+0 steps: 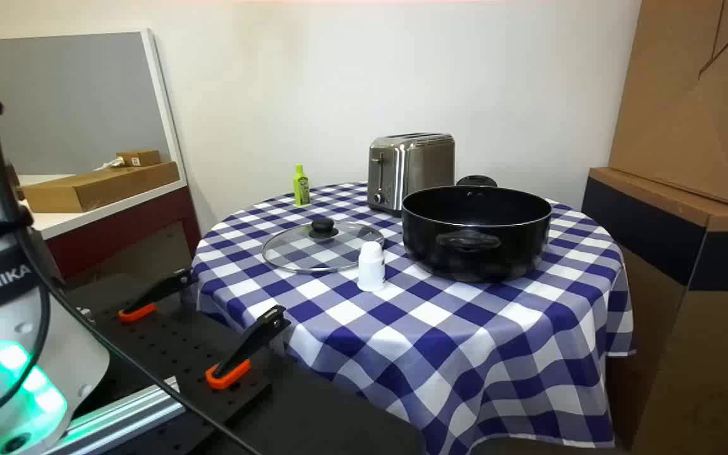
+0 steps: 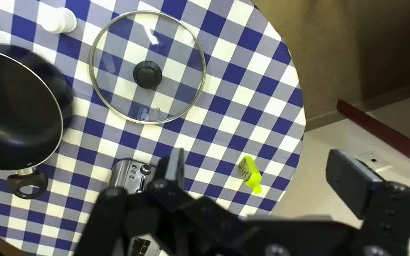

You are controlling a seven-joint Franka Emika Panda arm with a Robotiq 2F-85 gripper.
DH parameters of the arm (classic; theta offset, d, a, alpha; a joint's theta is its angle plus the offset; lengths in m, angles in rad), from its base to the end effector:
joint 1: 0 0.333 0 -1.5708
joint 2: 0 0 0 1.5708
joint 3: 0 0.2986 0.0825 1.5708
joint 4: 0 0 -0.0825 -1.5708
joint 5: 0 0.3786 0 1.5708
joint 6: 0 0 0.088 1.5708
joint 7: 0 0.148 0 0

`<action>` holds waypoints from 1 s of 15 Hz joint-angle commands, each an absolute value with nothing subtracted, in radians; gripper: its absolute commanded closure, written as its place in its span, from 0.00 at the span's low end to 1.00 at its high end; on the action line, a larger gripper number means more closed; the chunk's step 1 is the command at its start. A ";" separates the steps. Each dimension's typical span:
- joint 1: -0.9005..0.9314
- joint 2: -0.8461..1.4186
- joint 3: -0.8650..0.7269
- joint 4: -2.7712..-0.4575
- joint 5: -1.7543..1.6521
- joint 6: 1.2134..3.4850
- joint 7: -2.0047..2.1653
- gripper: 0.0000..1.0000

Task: Push down the switch of the toaster

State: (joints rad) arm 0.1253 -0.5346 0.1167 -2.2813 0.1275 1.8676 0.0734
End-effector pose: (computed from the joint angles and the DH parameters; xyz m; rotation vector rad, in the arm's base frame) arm 0.3958 0.1168 0.5091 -3.0495 -0.1922 -0.1646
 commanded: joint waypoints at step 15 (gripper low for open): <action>0.047 -0.154 0.102 -2.140 -0.027 2.042 0.086 0.78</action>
